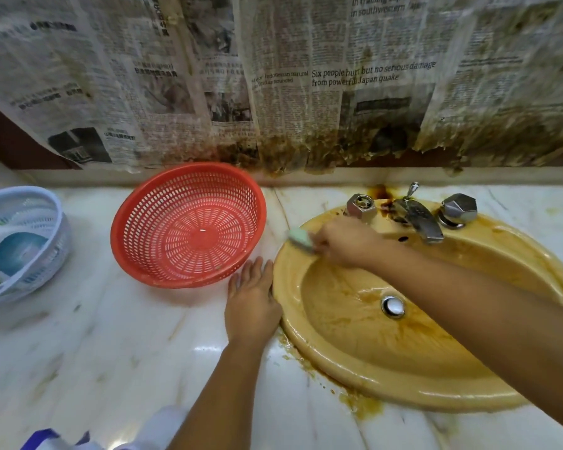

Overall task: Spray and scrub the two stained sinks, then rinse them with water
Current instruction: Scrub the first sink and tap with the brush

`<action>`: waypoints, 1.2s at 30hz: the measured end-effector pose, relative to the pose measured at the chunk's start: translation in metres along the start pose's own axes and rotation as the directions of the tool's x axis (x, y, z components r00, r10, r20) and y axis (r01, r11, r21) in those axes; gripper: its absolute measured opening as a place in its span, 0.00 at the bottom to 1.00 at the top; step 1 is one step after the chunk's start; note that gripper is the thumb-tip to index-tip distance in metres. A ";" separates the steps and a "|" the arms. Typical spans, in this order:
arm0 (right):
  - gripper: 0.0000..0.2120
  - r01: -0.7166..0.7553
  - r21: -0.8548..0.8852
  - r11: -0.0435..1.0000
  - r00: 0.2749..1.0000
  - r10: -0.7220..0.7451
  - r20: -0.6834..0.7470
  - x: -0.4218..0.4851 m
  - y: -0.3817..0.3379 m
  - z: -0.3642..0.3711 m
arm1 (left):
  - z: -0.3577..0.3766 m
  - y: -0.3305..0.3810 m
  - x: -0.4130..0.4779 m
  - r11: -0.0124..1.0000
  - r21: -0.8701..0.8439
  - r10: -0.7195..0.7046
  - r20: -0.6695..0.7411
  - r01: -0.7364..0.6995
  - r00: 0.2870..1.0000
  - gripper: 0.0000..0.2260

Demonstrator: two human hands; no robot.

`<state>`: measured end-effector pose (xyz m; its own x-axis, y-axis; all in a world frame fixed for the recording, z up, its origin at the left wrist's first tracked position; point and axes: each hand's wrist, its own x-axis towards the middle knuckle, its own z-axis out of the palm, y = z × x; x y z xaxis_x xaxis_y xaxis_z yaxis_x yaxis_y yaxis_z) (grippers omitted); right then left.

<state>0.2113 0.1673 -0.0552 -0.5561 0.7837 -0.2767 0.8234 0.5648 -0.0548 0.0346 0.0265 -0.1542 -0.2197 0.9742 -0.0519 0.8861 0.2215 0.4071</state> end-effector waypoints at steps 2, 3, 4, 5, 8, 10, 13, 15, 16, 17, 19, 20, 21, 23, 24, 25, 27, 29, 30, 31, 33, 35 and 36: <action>0.13 0.115 0.032 0.993 0.991 -0.117 0.059 -0.004 -0.017 0.001 | -0.001 -0.001 0.001 1.000 0.016 0.014 0.002 -0.014 1.000 0.34; 0.13 0.063 0.035 0.997 0.997 -0.065 0.036 0.001 -0.013 -0.003 | 0.000 -0.002 0.001 1.000 0.013 0.018 -0.001 -0.018 1.000 0.33; 0.12 -0.023 0.046 0.999 1.000 0.022 0.011 0.008 -0.006 -0.010 | 0.000 -0.003 0.000 1.000 0.003 0.018 -0.010 -0.018 1.000 0.31; 0.12 -0.092 0.053 0.994 0.996 0.092 -0.013 0.014 0.000 -0.014 | 0.001 -0.004 0.000 1.000 -0.010 0.015 -0.021 -0.015 1.000 0.30; 0.11 -0.022 0.052 0.998 0.999 0.020 0.040 0.013 -0.011 -0.015 | 0.002 -0.004 -0.001 0.998 -0.060 0.000 -0.057 -0.003 0.998 0.27; 0.11 0.082 0.029 0.996 0.993 -0.084 0.078 0.008 -0.019 -0.009 | 0.001 -0.003 -0.001 0.994 -0.104 -0.026 -0.077 0.018 0.997 0.25; 0.10 -0.128 0.047 0.991 0.990 0.130 -0.050 0.009 0.001 -0.010 | 0.001 -0.004 -0.001 0.985 -0.166 -0.057 -0.095 0.040 0.994 0.22; 0.11 -0.099 0.104 0.990 0.994 0.103 -0.030 0.001 0.003 -0.002 | -0.001 -0.003 -0.002 0.981 -0.190 -0.070 -0.110 0.049 0.991 0.21; 0.13 -0.027 0.132 0.991 1.000 0.025 0.019 -0.007 -0.003 0.002 | -0.002 -0.002 -0.003 0.979 -0.196 -0.075 -0.113 0.052 0.991 0.21; 0.14 0.058 0.156 0.986 0.996 -0.068 0.059 -0.017 -0.009 0.005 | -0.004 -0.002 -0.004 0.978 -0.200 -0.081 -0.116 0.056 0.990 0.21; 0.15 0.062 0.202 0.977 0.996 -0.073 0.048 -0.025 -0.007 0.012 | -0.006 0.000 -0.004 0.975 -0.214 -0.091 -0.119 0.064 0.989 0.21; 0.15 -0.022 0.205 0.978 1.000 0.020 0.009 -0.022 0.002 0.011 | -0.007 0.002 -0.005 0.972 -0.226 -0.099 -0.121 0.069 0.988 0.20; 0.14 -0.110 0.198 0.974 0.992 0.119 -0.036 -0.019 0.010 0.010 | -0.007 0.003 -0.006 0.968 -0.240 -0.106 -0.125 0.074 0.986 0.20; 0.14 -0.178 0.196 0.964 0.977 0.197 -0.082 -0.018 0.017 0.013 | -0.008 0.004 -0.006 0.960 -0.264 -0.124 -0.125 0.088 0.984 0.19; 0.14 -0.152 0.207 0.966 0.982 0.171 -0.079 -0.021 0.015 0.015 | -0.009 0.004 -0.005 0.954 -0.280 -0.143 -0.122 0.104 0.982 0.19; 0.15 -0.110 0.219 0.969 0.990 0.127 -0.062 -0.024 0.010 0.018 | -0.009 0.005 -0.004 0.945 -0.302 -0.170 -0.122 0.127 0.978 0.19; 0.16 -0.046 0.252 0.967 0.998 0.056 -0.033 -0.032 0.003 0.026 | -0.011 0.012 0.001 0.917 -0.361 -0.233 -0.134 0.171 0.963 0.19; 0.17 -0.040 0.259 0.965 0.997 0.054 -0.047 -0.033 0.007 0.028 | -0.013 0.026 0.009 0.882 -0.429 -0.277 -0.142 0.193 0.950 0.18; 0.16 -0.055 0.254 0.966 0.995 0.074 -0.066 -0.032 0.011 0.026 | -0.016 0.033 0.014 0.877 -0.444 -0.269 -0.133 0.186 0.954 0.18; 0.15 -0.087 0.248 0.965 0.990 0.111 -0.083 -0.029 0.016 0.026 | -0.018 0.039 0.019 0.879 -0.447 -0.242 -0.118 0.166 0.963 0.18; 0.15 -0.167 0.246 0.955 0.972 0.201 -0.121 -0.028 0.024 0.024 | -0.022 0.046 0.029 0.877 -0.457 -0.209 -0.093 0.145 0.973 0.19; 0.16 -0.170 0.239 0.956 0.971 0.204 -0.125 -0.031 0.021 0.024 | -0.023 0.043 0.040 0.871 -0.463 -0.219 -0.072 0.162 0.973 0.20; 0.17 -0.120 0.233 0.965 0.983 0.148 -0.105 -0.034 0.016 0.025 | -0.023 0.041 0.043 0.872 -0.458 -0.227 -0.065 0.173 0.972 0.20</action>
<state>0.2462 0.1428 -0.0703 -0.4368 0.8815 -0.1793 0.8878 0.3904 -0.2436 0.0520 0.0768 -0.1182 -0.4413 0.8934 -0.0839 0.5475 0.3422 0.7637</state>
